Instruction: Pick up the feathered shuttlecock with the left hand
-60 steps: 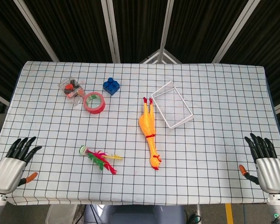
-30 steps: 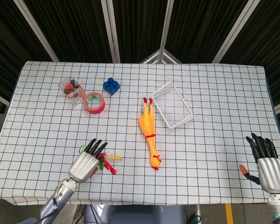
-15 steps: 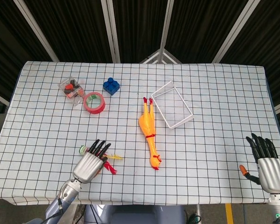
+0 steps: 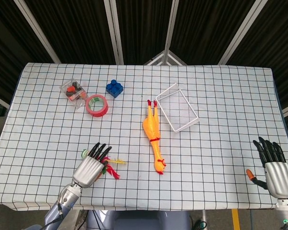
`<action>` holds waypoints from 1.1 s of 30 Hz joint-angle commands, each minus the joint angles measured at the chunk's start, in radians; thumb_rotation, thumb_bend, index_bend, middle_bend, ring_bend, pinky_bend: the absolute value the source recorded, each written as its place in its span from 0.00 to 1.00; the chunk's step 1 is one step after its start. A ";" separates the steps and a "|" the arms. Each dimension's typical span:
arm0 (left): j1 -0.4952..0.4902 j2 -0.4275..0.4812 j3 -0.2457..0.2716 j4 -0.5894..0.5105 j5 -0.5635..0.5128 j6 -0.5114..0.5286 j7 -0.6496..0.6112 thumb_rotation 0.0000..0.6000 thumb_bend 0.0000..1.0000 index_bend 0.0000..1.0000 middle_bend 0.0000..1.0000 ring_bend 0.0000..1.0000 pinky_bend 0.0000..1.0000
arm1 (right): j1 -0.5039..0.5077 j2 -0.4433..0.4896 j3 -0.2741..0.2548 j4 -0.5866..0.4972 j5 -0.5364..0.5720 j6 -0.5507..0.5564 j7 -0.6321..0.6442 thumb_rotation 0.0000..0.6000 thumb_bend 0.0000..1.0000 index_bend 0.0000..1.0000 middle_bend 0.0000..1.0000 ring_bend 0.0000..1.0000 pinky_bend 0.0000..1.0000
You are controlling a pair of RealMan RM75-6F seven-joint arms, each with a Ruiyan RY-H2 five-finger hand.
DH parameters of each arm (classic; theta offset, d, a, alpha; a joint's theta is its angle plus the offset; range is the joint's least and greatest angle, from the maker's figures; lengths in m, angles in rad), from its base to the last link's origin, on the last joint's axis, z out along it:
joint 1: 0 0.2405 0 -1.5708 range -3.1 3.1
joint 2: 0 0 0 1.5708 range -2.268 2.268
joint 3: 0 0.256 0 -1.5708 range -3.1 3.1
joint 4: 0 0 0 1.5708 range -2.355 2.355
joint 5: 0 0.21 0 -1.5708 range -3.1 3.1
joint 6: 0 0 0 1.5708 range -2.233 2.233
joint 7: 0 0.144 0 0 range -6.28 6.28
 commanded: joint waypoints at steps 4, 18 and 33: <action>-0.004 0.001 0.003 0.000 0.000 0.006 -0.001 1.00 0.62 0.62 0.08 0.00 0.00 | 0.000 0.001 0.000 -0.002 0.001 0.000 0.002 1.00 0.34 0.00 0.00 0.00 0.00; -0.022 0.058 -0.108 -0.103 -0.029 0.088 -0.065 1.00 0.62 0.62 0.08 0.00 0.00 | 0.000 0.002 -0.001 -0.003 0.002 -0.003 0.000 1.00 0.34 0.00 0.00 0.00 0.00; -0.023 0.118 -0.128 -0.133 -0.084 0.104 -0.119 1.00 0.61 0.62 0.08 0.00 0.00 | -0.001 0.001 0.000 -0.005 0.006 -0.004 -0.003 1.00 0.34 0.00 0.00 0.00 0.00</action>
